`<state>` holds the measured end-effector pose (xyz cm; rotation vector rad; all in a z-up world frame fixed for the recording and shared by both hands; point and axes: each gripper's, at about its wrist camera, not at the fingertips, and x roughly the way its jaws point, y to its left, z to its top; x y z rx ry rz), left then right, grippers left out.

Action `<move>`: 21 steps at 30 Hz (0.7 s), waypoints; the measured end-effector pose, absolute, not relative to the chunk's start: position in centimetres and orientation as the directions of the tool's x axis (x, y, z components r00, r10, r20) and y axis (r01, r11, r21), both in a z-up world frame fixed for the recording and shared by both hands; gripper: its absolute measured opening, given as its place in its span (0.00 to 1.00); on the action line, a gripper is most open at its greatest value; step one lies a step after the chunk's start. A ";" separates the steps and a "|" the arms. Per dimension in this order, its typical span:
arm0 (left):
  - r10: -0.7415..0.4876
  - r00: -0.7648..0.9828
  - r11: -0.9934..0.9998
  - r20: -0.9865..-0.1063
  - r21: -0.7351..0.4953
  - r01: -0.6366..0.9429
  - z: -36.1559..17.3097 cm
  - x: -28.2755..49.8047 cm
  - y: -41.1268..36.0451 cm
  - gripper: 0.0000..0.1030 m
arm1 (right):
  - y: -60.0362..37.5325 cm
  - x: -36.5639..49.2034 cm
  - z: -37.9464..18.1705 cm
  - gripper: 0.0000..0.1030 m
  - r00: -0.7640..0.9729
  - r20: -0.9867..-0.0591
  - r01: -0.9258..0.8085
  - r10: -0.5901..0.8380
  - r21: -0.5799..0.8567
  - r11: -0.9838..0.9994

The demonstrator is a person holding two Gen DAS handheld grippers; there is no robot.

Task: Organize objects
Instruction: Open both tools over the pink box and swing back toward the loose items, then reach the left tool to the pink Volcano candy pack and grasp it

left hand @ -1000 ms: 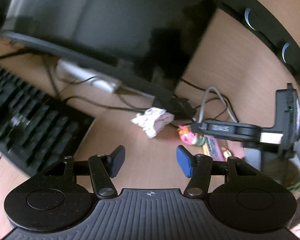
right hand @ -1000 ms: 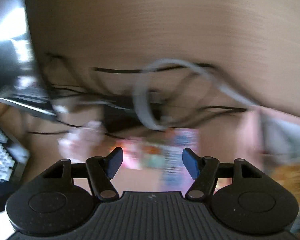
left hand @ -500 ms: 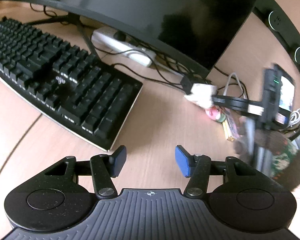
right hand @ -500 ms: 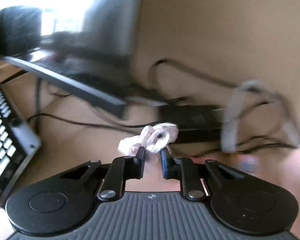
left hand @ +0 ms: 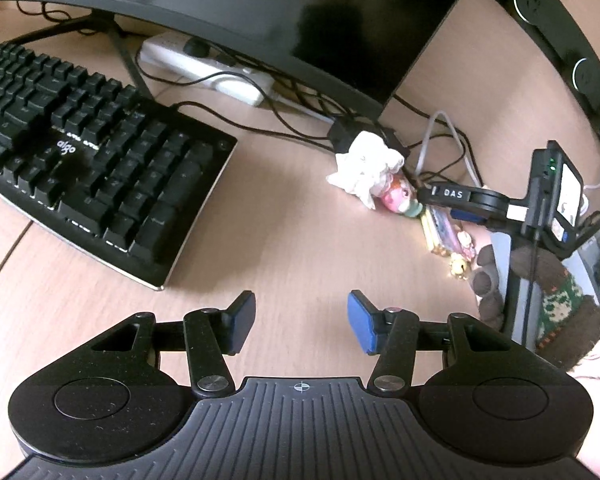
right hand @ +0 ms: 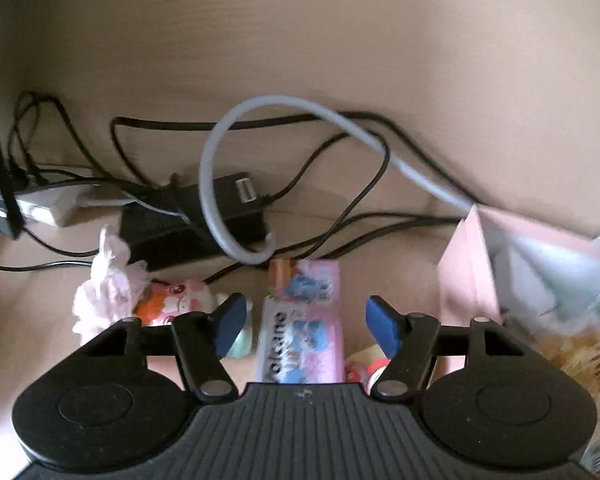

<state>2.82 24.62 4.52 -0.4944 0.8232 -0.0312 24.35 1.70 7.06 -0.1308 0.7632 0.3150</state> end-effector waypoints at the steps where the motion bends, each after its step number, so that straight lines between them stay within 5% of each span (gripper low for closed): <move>1: -0.212 0.685 0.887 -0.697 -0.432 -0.165 4.5 2.7 24.5 0.54 | 1.5 24.1 7.0 0.54 0.674 -0.698 -0.334 0.241 0.003 0.943; 3: -0.208 0.684 0.887 -0.700 -0.429 -0.169 4.6 2.6 24.2 0.54 | 1.3 23.3 7.0 0.43 0.663 -0.704 -0.341 0.254 0.018 0.940; 14: -0.218 0.690 0.895 -0.690 -0.424 -0.141 5.9 1.8 20.3 0.53 | 0.1 12.2 7.9 0.44 0.565 -0.723 -0.517 0.397 0.065 0.854; 15: -0.221 0.688 0.896 -0.691 -0.422 -0.136 5.9 1.6 19.8 0.53 | -0.5 11.0 8.3 0.46 0.551 -0.722 -0.531 0.417 0.082 0.843; 17: -0.223 0.685 0.901 -0.693 -0.415 -0.128 5.9 1.2 18.8 0.53 | -1.9 9.2 9.1 0.72 0.559 -0.704 -0.544 0.438 0.088 0.835; 18: -0.225 0.680 0.902 -0.698 -0.412 -0.125 5.8 1.1 18.5 0.53 | -2.6 8.4 9.5 0.77 0.575 -0.692 -0.542 0.436 0.077 0.837; 21: -0.220 0.639 0.922 -0.738 -0.370 -0.110 5.2 1.0 17.0 0.53 | -5.5 6.6 10.4 0.81 0.612 -0.682 -0.523 0.401 0.033 0.852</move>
